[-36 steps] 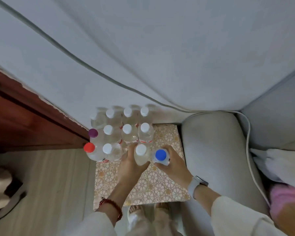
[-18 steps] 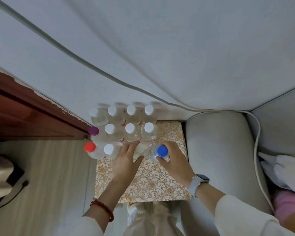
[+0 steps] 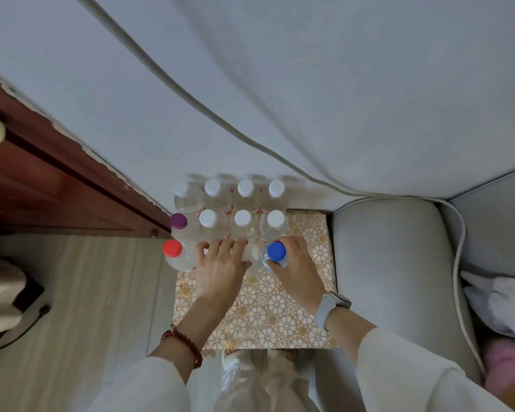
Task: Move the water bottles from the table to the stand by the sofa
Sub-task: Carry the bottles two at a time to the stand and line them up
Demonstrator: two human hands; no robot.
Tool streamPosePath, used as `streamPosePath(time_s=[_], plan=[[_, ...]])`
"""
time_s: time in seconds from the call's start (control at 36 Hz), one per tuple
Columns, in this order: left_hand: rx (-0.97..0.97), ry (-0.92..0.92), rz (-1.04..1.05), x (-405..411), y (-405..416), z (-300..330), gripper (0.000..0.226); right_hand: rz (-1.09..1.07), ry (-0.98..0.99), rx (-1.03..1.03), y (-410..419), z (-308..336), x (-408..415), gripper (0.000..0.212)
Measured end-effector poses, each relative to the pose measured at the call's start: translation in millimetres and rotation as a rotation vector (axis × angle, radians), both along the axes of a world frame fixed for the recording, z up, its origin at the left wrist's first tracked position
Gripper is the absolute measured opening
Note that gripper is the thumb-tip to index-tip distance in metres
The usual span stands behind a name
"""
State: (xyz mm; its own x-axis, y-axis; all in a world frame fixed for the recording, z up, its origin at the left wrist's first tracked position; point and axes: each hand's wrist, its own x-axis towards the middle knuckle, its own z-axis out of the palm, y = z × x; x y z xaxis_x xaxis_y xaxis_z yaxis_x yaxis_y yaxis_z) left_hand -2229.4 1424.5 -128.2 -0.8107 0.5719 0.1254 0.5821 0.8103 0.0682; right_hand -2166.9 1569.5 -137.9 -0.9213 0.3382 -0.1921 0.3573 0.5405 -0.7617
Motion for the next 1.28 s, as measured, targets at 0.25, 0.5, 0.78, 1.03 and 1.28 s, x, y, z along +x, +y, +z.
streamPosePath(time_s=[0.25, 0.5, 0.78, 1.03, 1.28], plan=[[-0.041, -0.016, 0.086, 2, 5, -2, 0.042, 0.087, 0.027, -0.041, 5, -5, 2, 0.031], [-0.010, -0.101, 0.084, 5, 5, 3, 0.044, 0.027, 0.015, -0.157, 10, -11, 5, 0.043], [-0.054, -0.223, 0.083, 5, 5, -1, 0.050, 0.069, -0.078, -0.161, 13, -3, 5, 0.059], [0.181, -0.264, 0.245, 28, -43, 33, 0.047, 0.079, 0.186, 0.090, -20, 57, 12, 0.034], [0.357, -0.210, 0.599, 86, -212, 97, 0.034, 0.544, 0.048, 0.003, -179, 127, 15, 0.022]])
